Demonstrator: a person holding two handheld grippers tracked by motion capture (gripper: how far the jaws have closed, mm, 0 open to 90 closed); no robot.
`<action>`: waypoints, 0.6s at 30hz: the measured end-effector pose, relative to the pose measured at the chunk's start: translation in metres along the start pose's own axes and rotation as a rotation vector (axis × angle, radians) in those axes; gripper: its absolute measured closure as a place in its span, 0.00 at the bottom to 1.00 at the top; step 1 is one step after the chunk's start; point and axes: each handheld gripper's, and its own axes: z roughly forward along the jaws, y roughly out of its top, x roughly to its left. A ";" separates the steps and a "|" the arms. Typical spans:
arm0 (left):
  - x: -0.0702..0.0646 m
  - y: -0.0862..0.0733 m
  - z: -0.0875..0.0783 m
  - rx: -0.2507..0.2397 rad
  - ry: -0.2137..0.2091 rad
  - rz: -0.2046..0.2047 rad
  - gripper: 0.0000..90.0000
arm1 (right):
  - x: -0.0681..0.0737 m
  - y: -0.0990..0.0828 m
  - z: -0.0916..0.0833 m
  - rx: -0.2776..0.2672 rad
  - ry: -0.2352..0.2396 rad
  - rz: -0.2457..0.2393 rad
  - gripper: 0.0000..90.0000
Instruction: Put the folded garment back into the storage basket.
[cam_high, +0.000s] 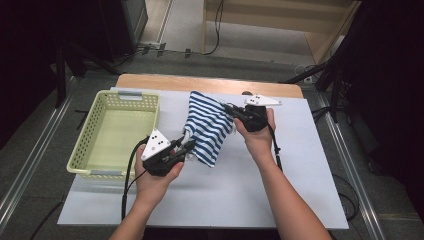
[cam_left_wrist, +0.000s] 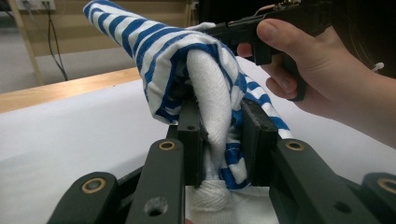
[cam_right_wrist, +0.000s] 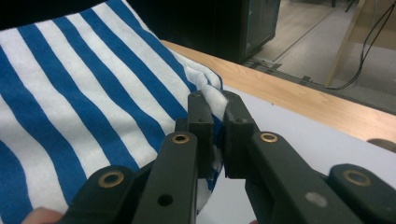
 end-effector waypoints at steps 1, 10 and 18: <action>0.002 0.000 -0.003 -0.003 0.002 -0.002 0.81 | 0.003 0.002 0.002 -0.005 0.003 -0.001 0.92; 0.018 0.001 -0.027 -0.022 0.037 -0.019 0.81 | 0.025 0.009 0.020 -0.018 0.038 -0.005 0.92; 0.030 0.001 -0.050 -0.043 0.072 -0.025 0.81 | 0.047 0.023 0.030 -0.047 0.053 -0.033 0.92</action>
